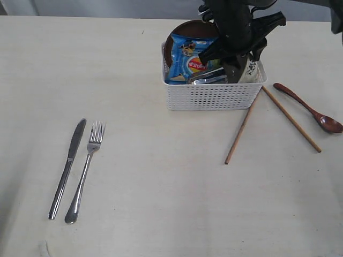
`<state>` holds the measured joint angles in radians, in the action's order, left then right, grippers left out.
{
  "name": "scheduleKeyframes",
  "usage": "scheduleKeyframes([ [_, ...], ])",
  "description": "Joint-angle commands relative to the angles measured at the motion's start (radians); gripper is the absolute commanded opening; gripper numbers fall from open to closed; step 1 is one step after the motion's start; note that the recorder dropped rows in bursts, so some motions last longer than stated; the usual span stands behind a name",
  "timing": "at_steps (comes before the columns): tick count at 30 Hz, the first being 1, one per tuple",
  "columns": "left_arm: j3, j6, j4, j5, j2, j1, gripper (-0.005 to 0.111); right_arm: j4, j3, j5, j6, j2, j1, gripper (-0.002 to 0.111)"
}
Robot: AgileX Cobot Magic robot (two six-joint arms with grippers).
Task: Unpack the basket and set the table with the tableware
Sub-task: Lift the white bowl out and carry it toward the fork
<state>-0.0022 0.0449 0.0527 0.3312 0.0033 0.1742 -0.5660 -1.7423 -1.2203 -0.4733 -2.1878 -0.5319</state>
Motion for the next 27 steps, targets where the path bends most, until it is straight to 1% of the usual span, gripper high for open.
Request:
scheduleKeyframes([
  [1,0.002,0.0,-0.001,-0.006,-0.003,-0.002,0.0,-0.021,-0.002,-0.001,0.006,-0.001,0.006,0.032],
  [2,0.002,0.0,-0.001,-0.006,-0.003,-0.002,0.0,-0.021,-0.002,-0.001,0.008,-0.001,0.006,0.027],
  [3,0.002,0.0,-0.001,-0.006,-0.003,-0.002,0.0,-0.021,-0.002,-0.001,0.021,-0.001,0.006,0.015],
  [4,0.002,0.0,-0.001,-0.006,-0.003,-0.002,0.0,-0.021,-0.002,-0.001,0.027,-0.001,0.006,0.005],
  [5,0.002,0.0,-0.001,-0.006,-0.003,-0.002,0.0,-0.021,-0.002,-0.001,0.032,-0.001,0.006,0.0],
  [8,0.002,0.0,-0.001,-0.006,-0.003,-0.002,0.0,-0.027,-0.002,-0.001,0.054,0.003,0.006,0.0],
  [17,0.002,0.0,-0.001,-0.006,-0.003,-0.002,0.0,-0.145,-0.002,-0.001,0.054,0.058,0.002,0.0],
  [27,0.002,0.0,-0.001,-0.006,-0.003,-0.002,0.0,-0.194,-0.002,-0.001,0.096,0.13,0.002,0.0],
])
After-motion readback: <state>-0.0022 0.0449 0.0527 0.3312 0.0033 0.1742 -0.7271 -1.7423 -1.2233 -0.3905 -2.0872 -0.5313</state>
